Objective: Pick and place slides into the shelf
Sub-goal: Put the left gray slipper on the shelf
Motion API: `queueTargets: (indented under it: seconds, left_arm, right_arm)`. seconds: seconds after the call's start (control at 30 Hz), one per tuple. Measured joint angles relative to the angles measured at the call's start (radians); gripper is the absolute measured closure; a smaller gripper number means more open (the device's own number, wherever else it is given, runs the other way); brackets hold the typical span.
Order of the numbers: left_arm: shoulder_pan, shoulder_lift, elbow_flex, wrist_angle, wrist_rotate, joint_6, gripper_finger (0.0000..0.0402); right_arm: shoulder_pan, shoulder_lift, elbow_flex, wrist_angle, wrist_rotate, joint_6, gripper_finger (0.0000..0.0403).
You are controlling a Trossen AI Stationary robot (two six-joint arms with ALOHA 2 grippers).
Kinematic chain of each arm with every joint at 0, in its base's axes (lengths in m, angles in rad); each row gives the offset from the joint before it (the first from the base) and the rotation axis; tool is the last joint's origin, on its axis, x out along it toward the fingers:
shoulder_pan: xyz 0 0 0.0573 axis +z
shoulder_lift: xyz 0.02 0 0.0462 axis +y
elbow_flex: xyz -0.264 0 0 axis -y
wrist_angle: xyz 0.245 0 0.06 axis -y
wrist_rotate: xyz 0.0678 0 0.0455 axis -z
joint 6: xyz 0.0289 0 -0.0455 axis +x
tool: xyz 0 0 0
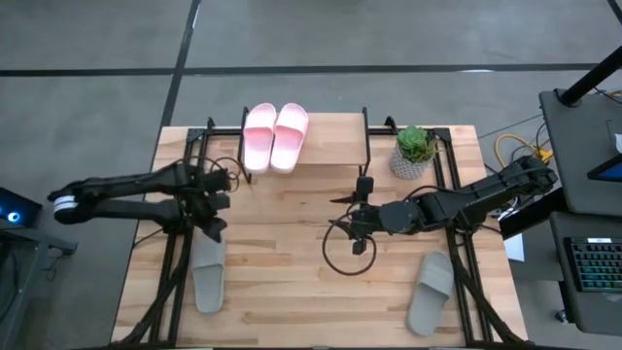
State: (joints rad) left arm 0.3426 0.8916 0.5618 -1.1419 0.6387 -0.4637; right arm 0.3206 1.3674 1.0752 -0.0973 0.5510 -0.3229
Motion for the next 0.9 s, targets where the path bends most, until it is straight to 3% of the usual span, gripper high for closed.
queueTargets:
  seconds: [0.47, 0.9]
  left_arm:
    - [-0.018, 0.214, 0.001, 0.049, -0.049, 0.029, 0.0233]
    - [-0.024, 0.343, 0.001, 0.061, -0.006, 0.03, 0.0233]
  right_arm:
    - [0.0, 0.0, 0.0, -0.012, 0.0, -0.037, 0.0177]
    - [0.0, 0.0, 0.0, -0.052, 0.0, -0.037, 0.0177]
